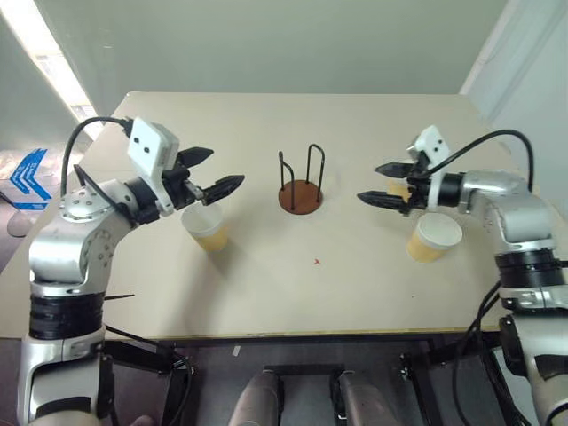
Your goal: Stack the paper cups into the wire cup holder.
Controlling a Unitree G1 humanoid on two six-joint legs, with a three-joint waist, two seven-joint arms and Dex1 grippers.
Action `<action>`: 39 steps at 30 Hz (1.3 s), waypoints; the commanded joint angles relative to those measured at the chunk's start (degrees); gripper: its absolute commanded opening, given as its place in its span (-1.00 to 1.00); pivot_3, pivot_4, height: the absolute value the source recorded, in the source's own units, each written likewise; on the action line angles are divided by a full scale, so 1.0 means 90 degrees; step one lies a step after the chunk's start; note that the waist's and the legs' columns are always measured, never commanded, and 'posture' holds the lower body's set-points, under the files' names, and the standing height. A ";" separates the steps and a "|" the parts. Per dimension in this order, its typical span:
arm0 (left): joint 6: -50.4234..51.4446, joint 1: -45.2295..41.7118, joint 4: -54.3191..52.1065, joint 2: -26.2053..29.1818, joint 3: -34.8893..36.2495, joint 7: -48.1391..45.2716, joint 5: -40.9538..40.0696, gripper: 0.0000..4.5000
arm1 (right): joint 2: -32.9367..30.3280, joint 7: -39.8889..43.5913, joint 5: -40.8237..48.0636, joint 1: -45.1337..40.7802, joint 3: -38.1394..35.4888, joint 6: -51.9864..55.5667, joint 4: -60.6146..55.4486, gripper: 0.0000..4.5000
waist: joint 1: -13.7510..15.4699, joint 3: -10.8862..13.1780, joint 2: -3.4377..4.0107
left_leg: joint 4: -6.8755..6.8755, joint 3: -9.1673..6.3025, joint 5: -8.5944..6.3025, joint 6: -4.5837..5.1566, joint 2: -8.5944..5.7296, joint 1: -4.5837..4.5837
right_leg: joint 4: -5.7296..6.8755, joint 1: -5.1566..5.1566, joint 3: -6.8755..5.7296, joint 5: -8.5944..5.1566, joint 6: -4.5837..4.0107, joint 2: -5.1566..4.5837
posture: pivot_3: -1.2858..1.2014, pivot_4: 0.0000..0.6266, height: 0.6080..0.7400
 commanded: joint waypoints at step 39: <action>0.0356 0.0251 -0.0496 0.1204 0.0294 -0.1899 -0.1178 1.00 | 0.2382 -0.1674 -0.1001 -0.2204 -0.0267 -0.2565 0.4614 -0.83 | 0.0000 0.0001 0.0000 | -0.0010 -0.0016 -0.0034 -0.0050 0.0011 -0.0037 | 0.0023 -0.0053 -0.0015 -0.0024 -0.0045 0.0008 | 0.03 -0.52 1.00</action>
